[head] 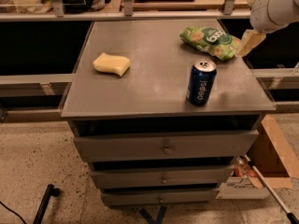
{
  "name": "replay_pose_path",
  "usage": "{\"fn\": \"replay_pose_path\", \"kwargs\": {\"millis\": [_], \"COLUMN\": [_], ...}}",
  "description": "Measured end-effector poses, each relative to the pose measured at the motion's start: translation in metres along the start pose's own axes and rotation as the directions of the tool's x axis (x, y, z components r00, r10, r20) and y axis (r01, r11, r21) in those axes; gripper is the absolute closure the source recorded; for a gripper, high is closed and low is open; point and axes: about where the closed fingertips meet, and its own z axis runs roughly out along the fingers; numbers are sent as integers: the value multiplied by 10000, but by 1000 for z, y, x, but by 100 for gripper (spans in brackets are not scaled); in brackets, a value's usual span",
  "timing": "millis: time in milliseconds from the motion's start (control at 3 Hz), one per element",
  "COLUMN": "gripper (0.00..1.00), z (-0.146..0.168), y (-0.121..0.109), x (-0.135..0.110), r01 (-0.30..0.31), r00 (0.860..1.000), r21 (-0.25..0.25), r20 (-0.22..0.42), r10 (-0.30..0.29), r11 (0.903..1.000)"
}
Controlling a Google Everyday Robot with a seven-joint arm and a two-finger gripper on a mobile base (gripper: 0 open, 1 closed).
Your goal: Move green rice chip bag near sponge
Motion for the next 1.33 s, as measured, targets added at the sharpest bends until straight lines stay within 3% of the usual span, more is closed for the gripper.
{"fn": "replay_pose_path", "kwargs": {"millis": [333,1333], "gripper": [0,0], "z": [41,72], "y": [0,4], "x": [12,15], "r01": [-86,-160], "r00": [9991,9960], "r21": [-160,-243], "r20": [408,876], "r10": [92,180], "r11": [9998,9996]}}
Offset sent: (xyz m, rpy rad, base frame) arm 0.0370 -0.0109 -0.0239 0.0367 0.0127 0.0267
